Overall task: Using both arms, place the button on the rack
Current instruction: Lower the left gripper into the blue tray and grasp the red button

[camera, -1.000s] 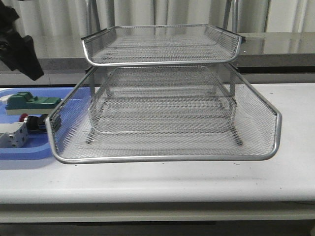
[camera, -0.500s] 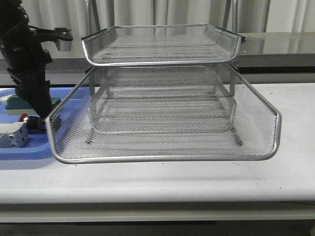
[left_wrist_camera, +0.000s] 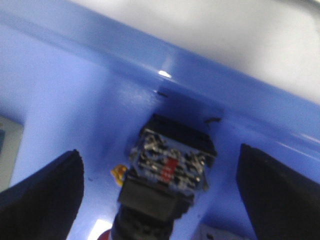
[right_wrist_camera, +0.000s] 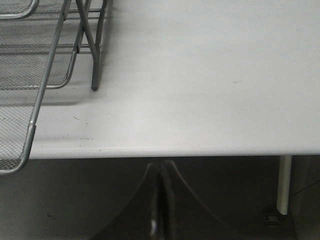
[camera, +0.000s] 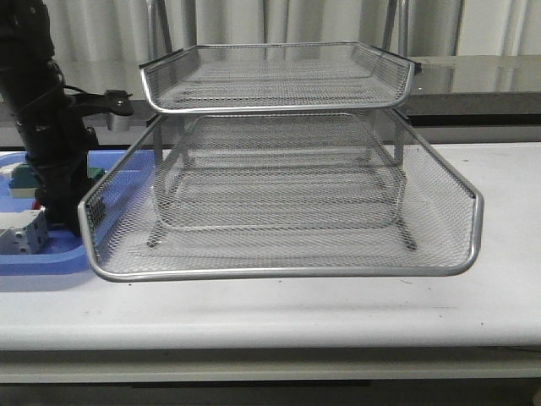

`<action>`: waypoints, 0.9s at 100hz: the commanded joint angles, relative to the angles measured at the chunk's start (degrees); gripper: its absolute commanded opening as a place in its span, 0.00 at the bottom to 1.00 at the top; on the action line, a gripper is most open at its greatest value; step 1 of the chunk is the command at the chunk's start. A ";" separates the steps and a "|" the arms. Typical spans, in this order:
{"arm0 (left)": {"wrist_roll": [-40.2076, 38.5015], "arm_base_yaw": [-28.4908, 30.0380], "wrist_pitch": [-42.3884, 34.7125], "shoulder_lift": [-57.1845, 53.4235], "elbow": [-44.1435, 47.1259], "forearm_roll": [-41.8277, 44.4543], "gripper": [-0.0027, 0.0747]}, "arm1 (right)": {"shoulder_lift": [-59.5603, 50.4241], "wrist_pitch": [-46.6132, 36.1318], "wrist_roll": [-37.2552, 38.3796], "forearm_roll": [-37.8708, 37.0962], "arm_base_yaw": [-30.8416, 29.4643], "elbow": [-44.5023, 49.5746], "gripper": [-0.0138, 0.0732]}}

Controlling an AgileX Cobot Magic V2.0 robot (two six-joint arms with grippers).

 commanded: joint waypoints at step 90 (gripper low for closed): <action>-1.92 -0.37 8.29 -3.96 -9.82 0.53 0.01 | 0.38 -3.99 -0.07 -1.38 0.23 -1.95 0.03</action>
